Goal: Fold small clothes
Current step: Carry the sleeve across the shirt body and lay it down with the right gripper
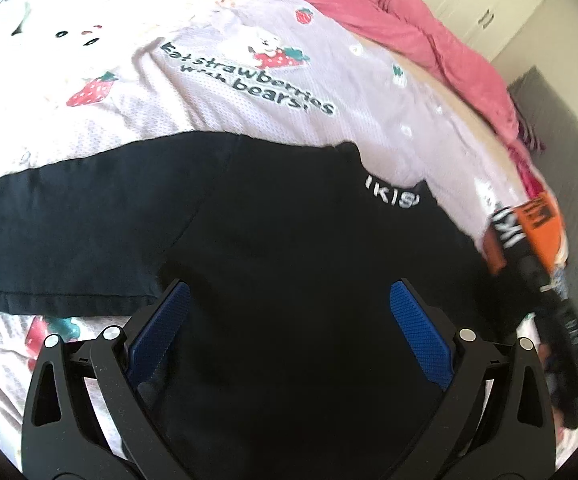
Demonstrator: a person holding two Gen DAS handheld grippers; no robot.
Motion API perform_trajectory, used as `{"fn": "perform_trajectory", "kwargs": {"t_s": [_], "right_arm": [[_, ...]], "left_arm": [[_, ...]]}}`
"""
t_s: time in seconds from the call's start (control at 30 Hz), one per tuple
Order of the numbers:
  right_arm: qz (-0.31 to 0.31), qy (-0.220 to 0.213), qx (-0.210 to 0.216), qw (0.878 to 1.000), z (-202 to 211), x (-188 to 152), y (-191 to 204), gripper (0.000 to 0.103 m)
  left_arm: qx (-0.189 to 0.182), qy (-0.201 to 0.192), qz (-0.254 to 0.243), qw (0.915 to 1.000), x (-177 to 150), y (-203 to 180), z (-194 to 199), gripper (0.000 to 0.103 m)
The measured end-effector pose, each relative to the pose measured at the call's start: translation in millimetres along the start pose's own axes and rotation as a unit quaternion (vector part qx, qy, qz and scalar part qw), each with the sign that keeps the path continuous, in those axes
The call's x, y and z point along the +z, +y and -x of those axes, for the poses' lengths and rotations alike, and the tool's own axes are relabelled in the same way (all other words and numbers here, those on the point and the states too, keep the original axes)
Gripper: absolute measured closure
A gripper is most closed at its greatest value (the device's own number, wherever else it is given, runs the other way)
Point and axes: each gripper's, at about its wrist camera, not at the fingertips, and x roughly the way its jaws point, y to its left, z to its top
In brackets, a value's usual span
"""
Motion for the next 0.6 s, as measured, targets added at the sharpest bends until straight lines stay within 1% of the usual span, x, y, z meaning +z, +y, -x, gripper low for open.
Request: {"fn": "perform_trajectory", "kwargs": {"t_s": [0.17, 0.23, 0.3, 0.33, 0.37, 0.43, 0.5, 0.6], "right_arm": [[0.020, 0.031, 0.022, 0.999, -31.5, -16.0, 32.9, 0.091], [0.030, 0.046, 0.030, 0.998, -43.0, -23.1, 46.5, 0.088], [0.033, 0.062, 0.041, 0.997, -52.7, -30.0, 55.2, 0.088], [0.035, 0.067, 0.046, 0.996, -55.5, -33.1, 58.2, 0.086], [0.037, 0.071, 0.048, 0.996, -57.6, -35.5, 61.6, 0.084], [0.029, 0.081, 0.066, 0.994, -58.4, -38.9, 63.5, 0.063], [0.027, 0.083, 0.082, 0.993, -52.7, -39.6, 64.5, 0.056], [0.037, 0.083, 0.091, 0.992, -42.4, -37.7, 64.9, 0.056]], "left_arm": [[-0.006, -0.003, 0.022, 0.9997, 4.1, 20.0, 7.0, 0.009], [-0.008, -0.003, 0.026, 0.9996, 4.7, 25.7, 8.5, 0.009], [-0.016, 0.000, 0.031, 0.9994, 5.1, 31.0, 8.1, 0.009], [-0.021, 0.002, 0.034, 0.9992, 4.6, 32.6, 7.8, 0.009], [-0.026, 0.004, 0.036, 0.9990, 4.1, 34.1, 7.0, 0.009], [-0.037, 0.009, 0.040, 0.9985, 2.7, 36.1, 4.1, 0.009], [-0.039, 0.013, 0.037, 0.9985, 1.1, 34.3, 0.2, 0.009], [-0.045, 0.020, 0.033, 0.9982, -0.9, 31.4, -5.9, 0.009]]}}
